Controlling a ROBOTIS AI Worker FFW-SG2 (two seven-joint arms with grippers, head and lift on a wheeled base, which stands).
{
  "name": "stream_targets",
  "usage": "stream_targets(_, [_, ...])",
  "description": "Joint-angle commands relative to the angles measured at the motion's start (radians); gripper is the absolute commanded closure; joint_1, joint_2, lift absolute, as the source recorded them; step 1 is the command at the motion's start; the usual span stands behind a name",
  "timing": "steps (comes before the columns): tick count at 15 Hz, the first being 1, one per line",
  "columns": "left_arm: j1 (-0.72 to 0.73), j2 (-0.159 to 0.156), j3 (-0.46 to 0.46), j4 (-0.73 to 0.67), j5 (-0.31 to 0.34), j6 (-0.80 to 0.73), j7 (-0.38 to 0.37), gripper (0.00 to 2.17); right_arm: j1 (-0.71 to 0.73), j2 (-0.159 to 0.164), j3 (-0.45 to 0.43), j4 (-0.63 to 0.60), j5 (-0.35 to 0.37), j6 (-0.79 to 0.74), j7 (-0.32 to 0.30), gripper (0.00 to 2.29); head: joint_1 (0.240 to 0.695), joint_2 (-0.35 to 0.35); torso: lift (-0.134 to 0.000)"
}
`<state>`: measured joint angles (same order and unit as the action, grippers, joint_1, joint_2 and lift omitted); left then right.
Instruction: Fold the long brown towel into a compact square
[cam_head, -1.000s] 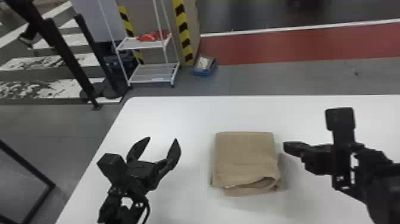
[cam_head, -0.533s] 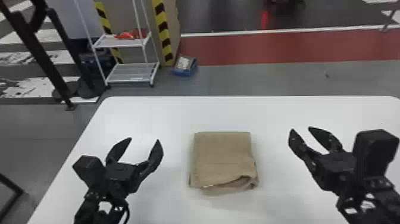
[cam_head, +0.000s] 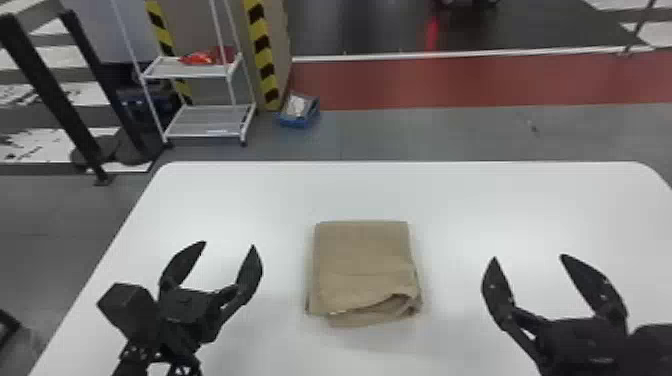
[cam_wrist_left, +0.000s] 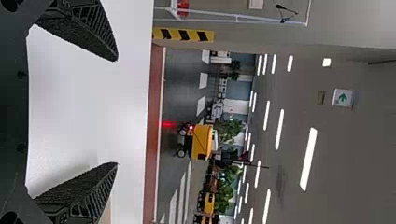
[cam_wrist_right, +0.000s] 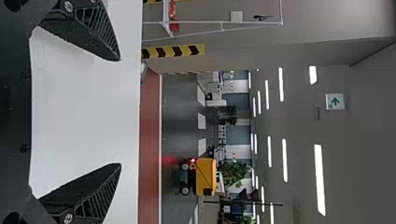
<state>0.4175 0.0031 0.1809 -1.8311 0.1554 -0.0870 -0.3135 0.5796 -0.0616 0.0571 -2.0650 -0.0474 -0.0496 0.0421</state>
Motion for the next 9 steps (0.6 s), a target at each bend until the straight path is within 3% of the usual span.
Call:
stream_targets(1, [0.020, -0.006, 0.000, -0.014, 0.003, -0.030, 0.013, 0.08, 0.009, -0.006, -0.003, 0.016, -0.009, -0.003, -0.015, 0.05, 0.695, 0.100, -0.118])
stream_targets(9, [0.040, -0.006, 0.014, -0.040, 0.006, -0.036, 0.013, 0.08, 0.009, -0.009, -0.002, 0.016, -0.019, -0.003, -0.015, 0.07, 0.695, 0.104, -0.118])
